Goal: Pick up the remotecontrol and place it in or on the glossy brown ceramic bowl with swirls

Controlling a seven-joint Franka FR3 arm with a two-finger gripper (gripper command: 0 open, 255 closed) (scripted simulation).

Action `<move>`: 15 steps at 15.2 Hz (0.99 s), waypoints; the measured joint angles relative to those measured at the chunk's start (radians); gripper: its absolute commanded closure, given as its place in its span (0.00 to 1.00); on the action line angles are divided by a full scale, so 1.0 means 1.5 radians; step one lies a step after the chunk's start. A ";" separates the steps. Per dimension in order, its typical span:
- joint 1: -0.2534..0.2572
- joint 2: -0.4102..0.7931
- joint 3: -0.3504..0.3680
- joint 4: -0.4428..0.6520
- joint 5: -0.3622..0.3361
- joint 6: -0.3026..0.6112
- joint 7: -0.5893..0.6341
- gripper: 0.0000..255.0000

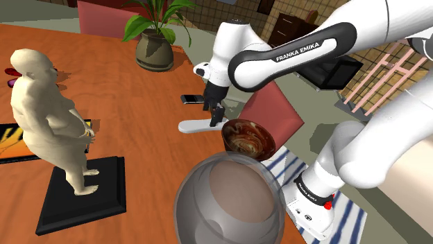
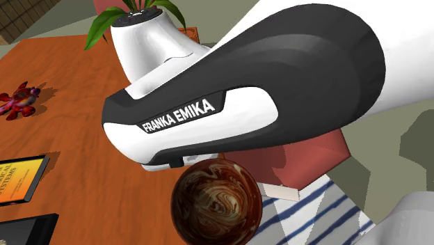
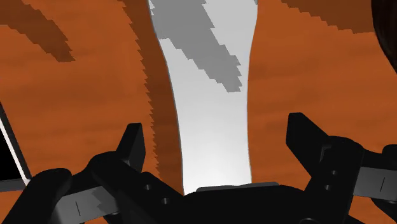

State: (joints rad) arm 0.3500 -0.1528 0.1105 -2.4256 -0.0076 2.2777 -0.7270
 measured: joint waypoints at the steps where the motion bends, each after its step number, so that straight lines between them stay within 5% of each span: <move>1: 0.002 0.007 0.002 -0.003 0.000 0.010 0.000 0.00; 12: 0.001 0.042 0.002 -0.024 -0.006 0.066 0.000 0.00; 13: 0.001 0.042 0.002 -0.024 -0.006 0.066 0.000 1.00; 15: 0.000 0.041 0.002 -0.024 -0.006 0.066 0.000 1.00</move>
State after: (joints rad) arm 0.3507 -0.0906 0.1135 -2.4611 -0.0166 2.3766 -0.7274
